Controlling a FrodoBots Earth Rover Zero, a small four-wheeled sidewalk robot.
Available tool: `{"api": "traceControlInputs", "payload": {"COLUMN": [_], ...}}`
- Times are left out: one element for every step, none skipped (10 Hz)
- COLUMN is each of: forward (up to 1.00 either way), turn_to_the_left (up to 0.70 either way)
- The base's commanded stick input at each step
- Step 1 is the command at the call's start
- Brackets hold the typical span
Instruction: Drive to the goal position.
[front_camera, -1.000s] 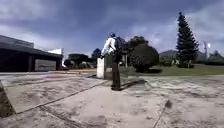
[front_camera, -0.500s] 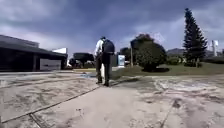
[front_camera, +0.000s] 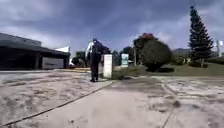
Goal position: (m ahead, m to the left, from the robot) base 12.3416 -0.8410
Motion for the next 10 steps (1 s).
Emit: {"api": "traceControlInputs", "payload": {"forward": [0.7, 0.7, 0.7, 0.7, 0.7, 0.7, 0.7, 0.7, 0.7, 0.7], "turn_to_the_left": [0.05, 0.35, 0.35, 0.35, 0.35, 0.19, 0.0, 0.0, 0.0, 0.0]}}
